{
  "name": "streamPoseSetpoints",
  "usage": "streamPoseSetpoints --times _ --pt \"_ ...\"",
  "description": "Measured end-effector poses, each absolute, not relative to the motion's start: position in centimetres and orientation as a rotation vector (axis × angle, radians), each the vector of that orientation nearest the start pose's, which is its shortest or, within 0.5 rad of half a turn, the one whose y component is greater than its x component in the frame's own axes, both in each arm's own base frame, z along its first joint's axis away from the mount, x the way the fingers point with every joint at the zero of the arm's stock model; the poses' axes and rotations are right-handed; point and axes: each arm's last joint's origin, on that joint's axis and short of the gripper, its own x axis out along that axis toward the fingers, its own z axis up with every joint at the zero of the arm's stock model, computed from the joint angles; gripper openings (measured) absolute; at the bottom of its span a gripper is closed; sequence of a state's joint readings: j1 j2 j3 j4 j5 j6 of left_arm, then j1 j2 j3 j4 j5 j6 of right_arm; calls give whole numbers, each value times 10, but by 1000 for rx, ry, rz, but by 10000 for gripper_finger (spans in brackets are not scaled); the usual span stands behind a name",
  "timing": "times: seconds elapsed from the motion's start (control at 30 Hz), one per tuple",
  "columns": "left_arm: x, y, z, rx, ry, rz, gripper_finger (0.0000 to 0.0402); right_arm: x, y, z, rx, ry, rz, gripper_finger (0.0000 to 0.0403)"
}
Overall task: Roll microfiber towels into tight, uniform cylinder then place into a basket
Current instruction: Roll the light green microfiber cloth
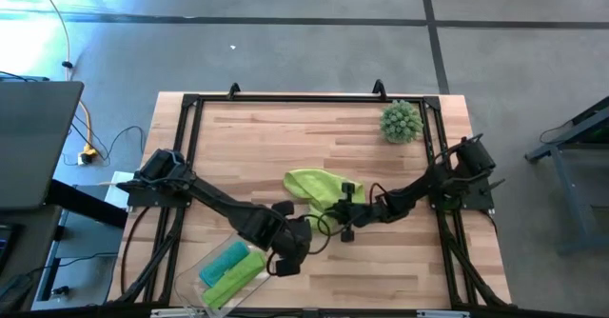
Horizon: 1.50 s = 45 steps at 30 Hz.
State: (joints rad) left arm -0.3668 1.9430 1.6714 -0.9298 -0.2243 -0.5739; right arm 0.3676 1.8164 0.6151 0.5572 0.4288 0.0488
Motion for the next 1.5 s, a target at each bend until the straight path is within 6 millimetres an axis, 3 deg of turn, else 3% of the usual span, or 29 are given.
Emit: streamPoseSetpoints --times 0.1,0.23,0.57,0.73,0.9,1.17,1.37,1.5 --pt "378 -138 252 -124 1118 220 131 287 98 97 -182 603 -78 6" --pt "379 -136 253 -42 1086 253 131 287 98 107 -127 612 -92 9" --pt "385 -118 256 89 967 469 131 280 105 180 -53 597 -105 2" --pt "390 -109 257 71 941 500 131 272 110 216 -52 549 -122 1" --pt "398 -102 256 61 899 505 131 267 110 240 -29 496 -152 1" --pt "414 -95 219 262 937 596 131 265 109 251 -17 505 -173 0" --pt "424 -83 189 306 1002 649 131 263 114 264 -50 561 -164 0" --pt "425 -80 182 314 1022 653 129 256 120 278 -87 640 -187 0"
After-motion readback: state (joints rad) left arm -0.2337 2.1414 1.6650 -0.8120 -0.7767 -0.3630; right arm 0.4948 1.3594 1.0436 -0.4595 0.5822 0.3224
